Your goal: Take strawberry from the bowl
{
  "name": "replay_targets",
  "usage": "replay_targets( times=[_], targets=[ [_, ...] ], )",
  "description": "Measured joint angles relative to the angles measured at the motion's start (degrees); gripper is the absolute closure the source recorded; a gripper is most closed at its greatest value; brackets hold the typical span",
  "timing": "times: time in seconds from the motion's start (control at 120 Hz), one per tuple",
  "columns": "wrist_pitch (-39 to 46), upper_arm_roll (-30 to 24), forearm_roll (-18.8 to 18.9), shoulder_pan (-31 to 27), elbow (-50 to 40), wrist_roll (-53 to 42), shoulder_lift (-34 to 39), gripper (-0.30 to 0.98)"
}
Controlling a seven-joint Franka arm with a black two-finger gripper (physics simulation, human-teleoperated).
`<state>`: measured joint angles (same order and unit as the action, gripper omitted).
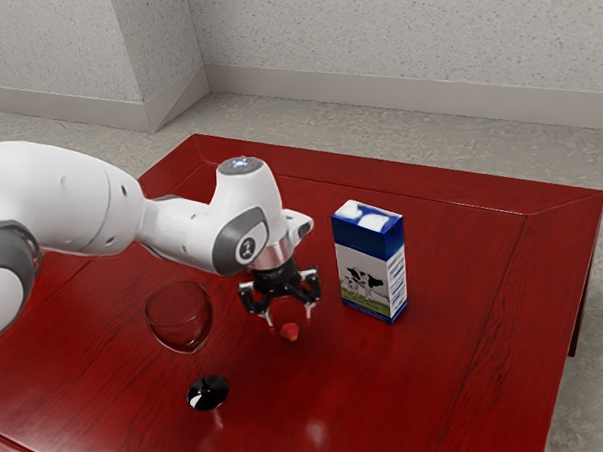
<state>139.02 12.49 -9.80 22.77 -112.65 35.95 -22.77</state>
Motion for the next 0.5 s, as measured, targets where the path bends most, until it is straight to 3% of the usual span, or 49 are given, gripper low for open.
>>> replay_targets(
  times=[0.183,0.4,0.5],
  targets=[
    [-5.0,2.7,2.6,-0.4,2.2,-3.8,6.5,0.10],
    [-18.3,11.6,6.1,-0.9,18.3,-12.8,9.0,0.05],
    [-25.2,4.2,7.5,-10.5,20.1,-16.8,14.1,0.04]
  ],
)
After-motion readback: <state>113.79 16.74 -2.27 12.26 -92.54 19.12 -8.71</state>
